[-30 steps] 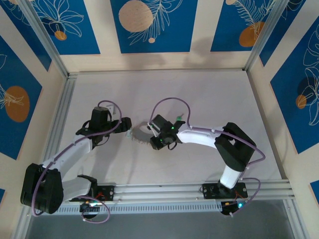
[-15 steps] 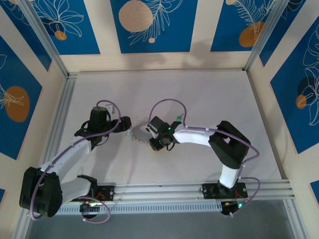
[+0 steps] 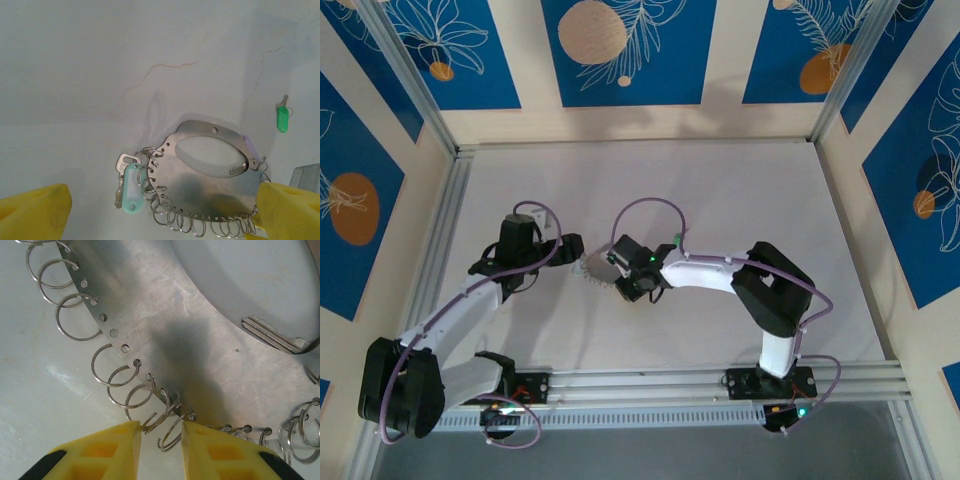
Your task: Put the keys on the keyring
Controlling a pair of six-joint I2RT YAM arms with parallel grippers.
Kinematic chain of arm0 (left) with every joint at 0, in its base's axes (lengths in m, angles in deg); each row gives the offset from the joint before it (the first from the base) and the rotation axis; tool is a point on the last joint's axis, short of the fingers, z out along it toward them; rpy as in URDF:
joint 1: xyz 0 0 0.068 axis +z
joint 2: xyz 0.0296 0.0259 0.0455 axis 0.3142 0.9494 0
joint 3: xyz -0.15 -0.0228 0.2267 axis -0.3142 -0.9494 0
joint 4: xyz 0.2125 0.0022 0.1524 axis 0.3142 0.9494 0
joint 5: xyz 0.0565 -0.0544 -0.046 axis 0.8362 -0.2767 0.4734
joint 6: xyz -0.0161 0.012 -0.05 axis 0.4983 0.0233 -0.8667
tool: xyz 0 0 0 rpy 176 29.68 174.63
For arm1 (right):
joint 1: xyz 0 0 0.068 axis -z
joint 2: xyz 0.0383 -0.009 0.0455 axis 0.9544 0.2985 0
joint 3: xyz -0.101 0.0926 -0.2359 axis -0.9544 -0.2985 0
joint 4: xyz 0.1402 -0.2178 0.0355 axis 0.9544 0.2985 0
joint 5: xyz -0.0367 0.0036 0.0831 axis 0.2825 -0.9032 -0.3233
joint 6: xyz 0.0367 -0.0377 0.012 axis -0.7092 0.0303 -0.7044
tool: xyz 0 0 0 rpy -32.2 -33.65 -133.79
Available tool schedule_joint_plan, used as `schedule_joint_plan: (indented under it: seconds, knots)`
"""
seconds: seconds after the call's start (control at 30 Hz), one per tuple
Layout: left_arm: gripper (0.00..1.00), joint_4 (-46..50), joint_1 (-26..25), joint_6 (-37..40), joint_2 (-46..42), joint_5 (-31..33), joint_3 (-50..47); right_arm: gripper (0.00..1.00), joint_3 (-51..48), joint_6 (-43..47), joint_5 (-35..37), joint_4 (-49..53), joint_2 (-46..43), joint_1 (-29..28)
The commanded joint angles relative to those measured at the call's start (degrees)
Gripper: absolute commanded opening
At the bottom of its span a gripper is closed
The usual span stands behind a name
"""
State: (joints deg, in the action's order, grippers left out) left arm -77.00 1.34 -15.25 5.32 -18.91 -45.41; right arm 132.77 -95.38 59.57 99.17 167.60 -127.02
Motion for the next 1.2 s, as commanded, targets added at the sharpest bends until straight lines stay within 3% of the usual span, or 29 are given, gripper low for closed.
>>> schedule_joint_plan:
  seconds: [0.0,0.57,0.8,1.17]
  knots:
    - [0.95,-0.24,0.38,-0.39,-0.95,-1.22,-0.07,0.27,0.75,0.84,0.77,1.24,0.29,-0.52]
    - [0.95,0.01,0.40,-0.24,-0.77,-1.83,-0.10,0.00,-3.90,4.15,-3.86,-4.17,-4.91,-0.28]
    - [0.95,0.19,0.35,0.11,-1.34,-2.79,-0.34,0.00,-7.39,7.16,-11.53,-6.79,-10.59,1.47]
    - [0.95,0.72,0.03,0.05,-1.91,-3.51,-1.53,0.02,-12.32,8.85,-15.53,-8.46,-10.70,4.47]
